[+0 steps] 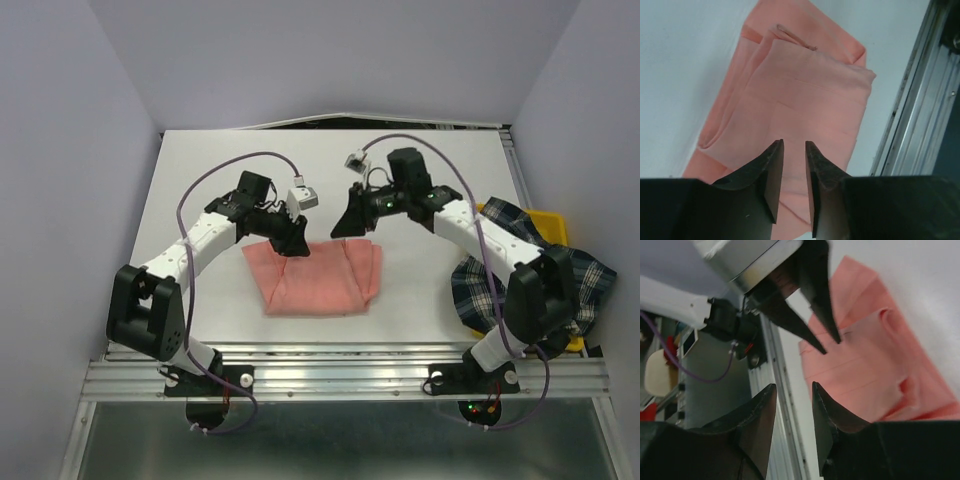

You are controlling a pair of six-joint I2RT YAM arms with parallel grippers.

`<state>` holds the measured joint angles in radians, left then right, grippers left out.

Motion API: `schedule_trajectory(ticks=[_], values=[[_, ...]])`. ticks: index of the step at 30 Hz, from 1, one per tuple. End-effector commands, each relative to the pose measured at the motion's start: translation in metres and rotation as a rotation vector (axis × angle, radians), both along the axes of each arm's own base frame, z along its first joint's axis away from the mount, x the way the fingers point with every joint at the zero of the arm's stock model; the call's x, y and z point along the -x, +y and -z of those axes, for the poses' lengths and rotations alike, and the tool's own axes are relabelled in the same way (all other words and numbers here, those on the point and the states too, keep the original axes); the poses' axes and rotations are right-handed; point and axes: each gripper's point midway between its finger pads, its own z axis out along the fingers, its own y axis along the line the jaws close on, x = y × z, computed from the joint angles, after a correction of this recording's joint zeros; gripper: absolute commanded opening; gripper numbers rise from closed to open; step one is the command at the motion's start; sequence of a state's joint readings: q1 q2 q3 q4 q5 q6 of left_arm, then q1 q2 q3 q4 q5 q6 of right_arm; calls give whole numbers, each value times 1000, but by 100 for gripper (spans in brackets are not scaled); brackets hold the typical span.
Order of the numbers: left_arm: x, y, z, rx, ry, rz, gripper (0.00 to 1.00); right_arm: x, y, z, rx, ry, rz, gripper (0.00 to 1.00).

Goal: Fold and stack the skirts
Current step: Fold the skirt

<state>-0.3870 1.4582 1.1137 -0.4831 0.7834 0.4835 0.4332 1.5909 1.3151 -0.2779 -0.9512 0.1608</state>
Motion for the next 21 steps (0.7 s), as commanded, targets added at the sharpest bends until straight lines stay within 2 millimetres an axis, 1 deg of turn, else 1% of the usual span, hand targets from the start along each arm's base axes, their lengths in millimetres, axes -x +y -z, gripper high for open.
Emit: schedule_trajectory(ticks=[1, 2, 3, 4, 5, 6, 7, 8, 10, 11, 13, 14, 15, 16, 17, 18, 19, 20, 21], values=[[3, -23, 11, 141, 152, -16, 33, 60, 31, 37, -8, 171, -185, 40], [1, -23, 25, 128, 219, -60, 32, 60, 35, 43, -10, 172, -186, 40], [-6, -21, 32, 136, 232, -88, 32, 57, 35, 64, 17, 205, -168, 40], [-8, -22, 38, 136, 253, -102, 32, 52, 36, 74, 32, 199, -153, 40], [-15, -17, 45, 135, 273, -144, 32, 45, 37, 86, 59, 201, -129, 40], [-24, -15, 58, 131, 305, -192, 33, 38, 36, 102, 95, 190, -102, 40], [-30, -12, 65, 130, 324, -217, 33, 24, 31, 120, 143, 186, -40, 40], [-42, -5, 78, 123, 351, -268, 34, 12, 25, 143, 183, 215, 0, 39], [-54, 4, 92, 107, 371, -318, 34, -9, 13, 168, 233, 240, 93, 38], [-61, 8, 103, 91, 387, -341, 34, -19, 9, 181, 235, 262, 124, 38], [-72, 18, 114, 66, 390, -379, 34, -32, 1, 192, 254, 262, 168, 39], [-81, 21, 115, 56, 367, -386, 34, -39, -2, 198, 264, 267, 188, 38], [-86, 27, 125, 29, 374, -405, 34, -44, -1, 206, 275, 276, 196, 39], [-90, 29, 127, 18, 366, -406, 34, -46, -1, 208, 277, 278, 199, 39], [-100, 30, 124, 13, 325, -394, 34, -50, 1, 210, 276, 285, 206, 39], [-105, 33, 125, -7, 314, -403, 34, -58, 3, 211, 279, 275, 216, 39], [-114, 32, 116, -1, 284, -400, 37, -67, 2, 213, 297, 256, 246, 39], [-119, 32, 108, -1, 252, -389, 39, -74, 1, 213, 306, 238, 264, 39], [-121, 33, 102, -3, 233, -387, 41, -87, 2, 202, 308, 200, 294, 39]])
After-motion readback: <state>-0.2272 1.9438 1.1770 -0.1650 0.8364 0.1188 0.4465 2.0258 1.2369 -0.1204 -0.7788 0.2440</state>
